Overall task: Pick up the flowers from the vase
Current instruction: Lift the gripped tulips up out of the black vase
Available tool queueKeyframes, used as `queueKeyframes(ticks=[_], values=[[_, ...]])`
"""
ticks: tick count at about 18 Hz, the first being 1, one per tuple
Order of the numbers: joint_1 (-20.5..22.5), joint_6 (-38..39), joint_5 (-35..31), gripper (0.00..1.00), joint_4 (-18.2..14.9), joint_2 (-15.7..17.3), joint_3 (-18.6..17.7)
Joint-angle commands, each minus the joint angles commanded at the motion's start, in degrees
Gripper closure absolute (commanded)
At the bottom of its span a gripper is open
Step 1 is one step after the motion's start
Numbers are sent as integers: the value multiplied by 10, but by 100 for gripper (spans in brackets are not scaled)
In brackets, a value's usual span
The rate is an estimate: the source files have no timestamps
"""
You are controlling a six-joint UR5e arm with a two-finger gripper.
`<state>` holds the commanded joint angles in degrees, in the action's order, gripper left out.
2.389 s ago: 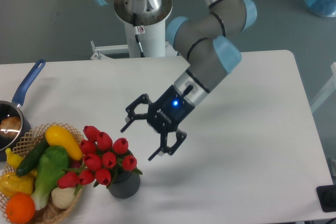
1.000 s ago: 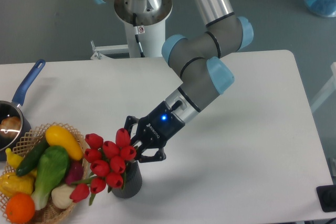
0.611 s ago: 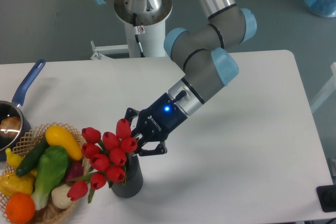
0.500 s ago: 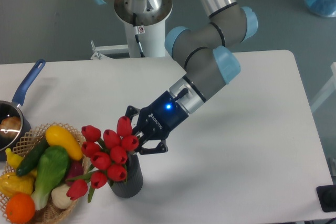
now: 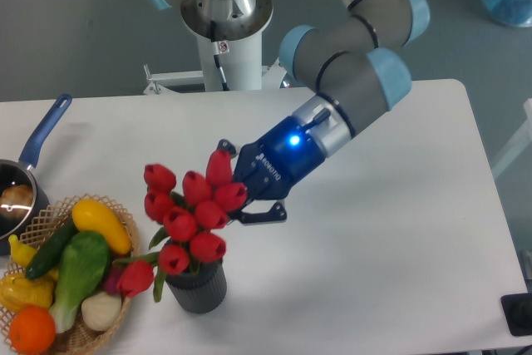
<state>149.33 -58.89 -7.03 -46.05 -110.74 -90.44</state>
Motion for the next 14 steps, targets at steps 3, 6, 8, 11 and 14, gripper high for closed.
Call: queueKeyframes(ticks=[3,6,8,11,14], values=[[10,1,31,100,0,0,1],[13,2,47,100,0,0,5],[16,2,49,100,0,0,7],[32,16,82,100,0,0,10],[44,19,84,100,0,0,9]])
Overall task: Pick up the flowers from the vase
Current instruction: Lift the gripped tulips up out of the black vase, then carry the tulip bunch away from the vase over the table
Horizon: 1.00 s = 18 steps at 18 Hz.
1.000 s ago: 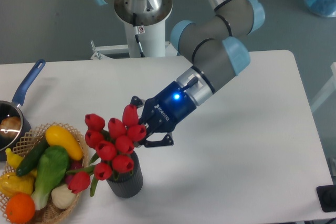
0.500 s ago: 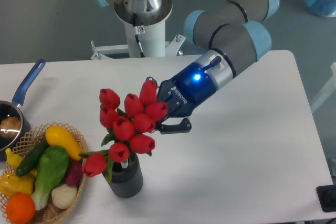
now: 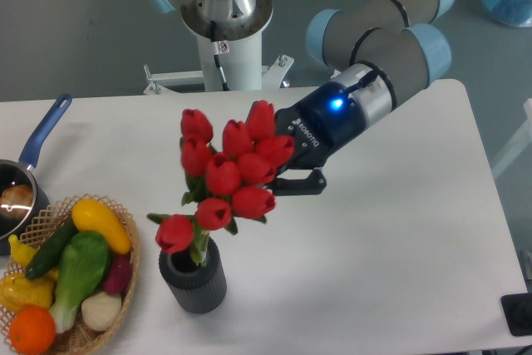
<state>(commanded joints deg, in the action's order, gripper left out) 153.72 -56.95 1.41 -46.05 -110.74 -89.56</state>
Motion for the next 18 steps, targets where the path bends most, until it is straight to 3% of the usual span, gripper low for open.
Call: queueKeyframes(ticks=[3,8,13,18], values=[[16,-2,-24,100,1,3,1],[52,-22,-228,100,1,31,1],[69,-167,-393,100,-4,35,-15],[92,-177,-454,100,-4,33,-27]])
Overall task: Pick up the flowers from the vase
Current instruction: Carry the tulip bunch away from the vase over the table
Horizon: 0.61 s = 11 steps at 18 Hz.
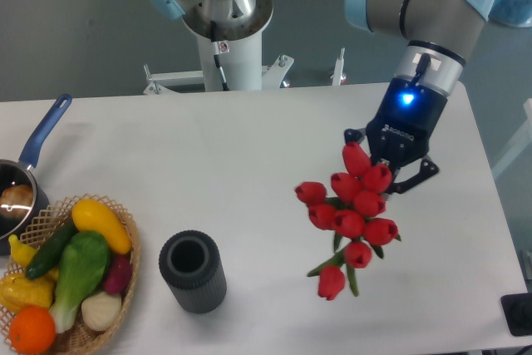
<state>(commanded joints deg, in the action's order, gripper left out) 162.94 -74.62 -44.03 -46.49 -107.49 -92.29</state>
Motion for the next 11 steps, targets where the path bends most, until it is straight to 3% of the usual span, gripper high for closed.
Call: queueKeyframes(ticks=[2,8,11], values=[[4,-9,-33,100,0,-4,6],[-21,-40,-240,100,-8,-4,9],[-35,-68,-307,100,-22,-6,9]])
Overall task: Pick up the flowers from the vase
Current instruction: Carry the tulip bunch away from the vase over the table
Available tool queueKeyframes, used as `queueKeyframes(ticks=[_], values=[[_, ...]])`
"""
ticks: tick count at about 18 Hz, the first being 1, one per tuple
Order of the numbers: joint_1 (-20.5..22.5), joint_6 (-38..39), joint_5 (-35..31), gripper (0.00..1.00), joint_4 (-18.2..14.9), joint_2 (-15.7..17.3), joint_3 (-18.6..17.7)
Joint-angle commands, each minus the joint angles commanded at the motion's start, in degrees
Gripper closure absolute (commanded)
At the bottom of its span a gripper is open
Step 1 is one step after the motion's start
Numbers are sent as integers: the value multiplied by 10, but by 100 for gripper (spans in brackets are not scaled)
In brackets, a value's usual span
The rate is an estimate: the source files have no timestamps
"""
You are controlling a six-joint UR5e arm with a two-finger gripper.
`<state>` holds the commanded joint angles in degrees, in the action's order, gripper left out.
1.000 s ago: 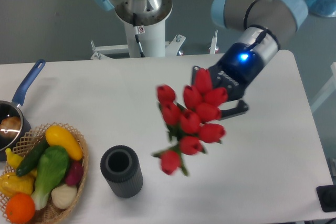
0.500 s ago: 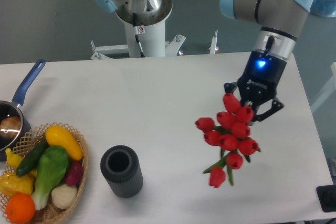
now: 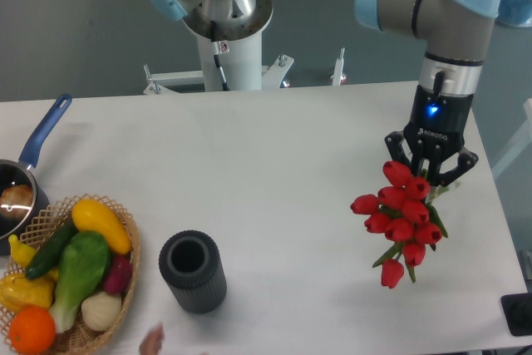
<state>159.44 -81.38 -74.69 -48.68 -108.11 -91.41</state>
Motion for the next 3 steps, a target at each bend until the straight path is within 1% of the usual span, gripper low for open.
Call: queueKeyframes(ticks=[2,3], values=[[-2,-14,-32,100,-20,2,0],[-5,-18,-56,100,-22,2,0]])
